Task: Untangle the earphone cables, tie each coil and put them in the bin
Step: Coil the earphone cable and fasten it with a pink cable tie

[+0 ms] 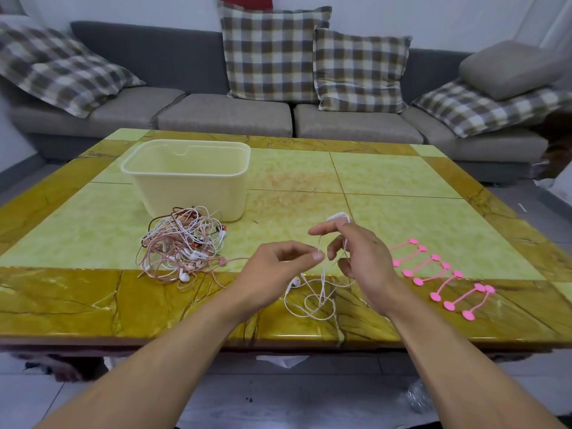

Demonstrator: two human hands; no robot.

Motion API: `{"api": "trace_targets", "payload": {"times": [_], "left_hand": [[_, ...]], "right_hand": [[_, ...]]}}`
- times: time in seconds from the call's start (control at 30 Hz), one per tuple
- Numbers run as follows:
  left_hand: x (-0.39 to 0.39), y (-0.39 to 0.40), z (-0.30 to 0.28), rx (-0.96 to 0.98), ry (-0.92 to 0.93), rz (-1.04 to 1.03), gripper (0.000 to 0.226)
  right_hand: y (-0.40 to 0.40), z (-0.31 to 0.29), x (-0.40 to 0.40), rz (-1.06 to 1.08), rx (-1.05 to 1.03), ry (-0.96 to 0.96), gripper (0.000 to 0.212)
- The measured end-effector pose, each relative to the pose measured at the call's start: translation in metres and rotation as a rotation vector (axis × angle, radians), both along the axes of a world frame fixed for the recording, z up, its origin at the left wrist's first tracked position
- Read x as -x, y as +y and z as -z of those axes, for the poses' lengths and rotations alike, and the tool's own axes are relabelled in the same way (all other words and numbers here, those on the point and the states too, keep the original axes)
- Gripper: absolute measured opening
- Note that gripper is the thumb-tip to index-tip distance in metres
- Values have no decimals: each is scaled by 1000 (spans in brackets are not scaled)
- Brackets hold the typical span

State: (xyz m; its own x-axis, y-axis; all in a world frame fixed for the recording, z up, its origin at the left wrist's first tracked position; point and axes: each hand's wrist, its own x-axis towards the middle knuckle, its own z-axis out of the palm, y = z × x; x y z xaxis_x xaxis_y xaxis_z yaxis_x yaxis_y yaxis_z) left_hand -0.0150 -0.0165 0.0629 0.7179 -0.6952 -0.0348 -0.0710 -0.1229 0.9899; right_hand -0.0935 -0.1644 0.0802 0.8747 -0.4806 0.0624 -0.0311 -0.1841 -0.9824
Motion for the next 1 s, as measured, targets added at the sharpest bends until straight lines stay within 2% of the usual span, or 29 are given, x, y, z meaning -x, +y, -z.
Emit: {"api": "trace_targets", "payload": {"times": [0.1, 0.17, 0.2, 0.27, 0.33, 0.37, 0.43, 0.47, 0.5, 0.6, 0.63, 0.67, 0.77, 0.87, 0.93, 1.0], "left_hand": [[3, -1, 4, -5, 1, -13, 12], [0, -2, 4, 70, 48, -75, 13], [-2, -3, 2, 146, 143, -128, 16], [-13, -1, -5, 390, 480, -222, 23], [-24, 5, -10, 595, 743, -242, 30], [-30, 8, -12, 628, 789, -236, 31], [-39, 13, -12, 584, 767, -235, 27], [-41, 15, -12, 521, 694, -247, 25], [-43, 16, -9, 420, 528, -283, 24], [-46, 23, 4, -58, -374, -430, 22], [-46, 25, 7, -196, -611, -446, 26], [-45, 27, 6, -299, -754, -446, 31], [-46, 28, 1, -548, -888, -372, 40], [-51, 29, 2, -815, -912, -250, 34], [-52, 29, 4, -881, -914, -214, 26], [-51, 27, 4, -906, -978, -243, 37]], "right_hand": [[1, 1, -1, -28, 32, 19, 44], [-1, 3, 0, -26, 28, 19, 40], [-2, 4, 0, -25, 15, 17, 39], [-6, 4, 2, -44, -32, -4, 43], [-11, 3, 3, -51, -161, -86, 47], [-13, 3, 4, -58, -264, -130, 47], [-15, -1, 4, -95, -488, -177, 38], [-17, -4, 6, -105, -573, -183, 32], [-19, -6, 7, -108, -627, -192, 27], [-26, -7, 7, -89, -648, -238, 20], [-28, -7, 8, -74, -629, -243, 20], [-29, -7, 8, -55, -615, -242, 19], [-33, -9, 11, -7, -618, -242, 16], [-34, -9, 12, 0, -638, -249, 18], [-33, -7, 11, 3, -633, -268, 22], [-31, -4, 12, 57, -443, -280, 25]]}}
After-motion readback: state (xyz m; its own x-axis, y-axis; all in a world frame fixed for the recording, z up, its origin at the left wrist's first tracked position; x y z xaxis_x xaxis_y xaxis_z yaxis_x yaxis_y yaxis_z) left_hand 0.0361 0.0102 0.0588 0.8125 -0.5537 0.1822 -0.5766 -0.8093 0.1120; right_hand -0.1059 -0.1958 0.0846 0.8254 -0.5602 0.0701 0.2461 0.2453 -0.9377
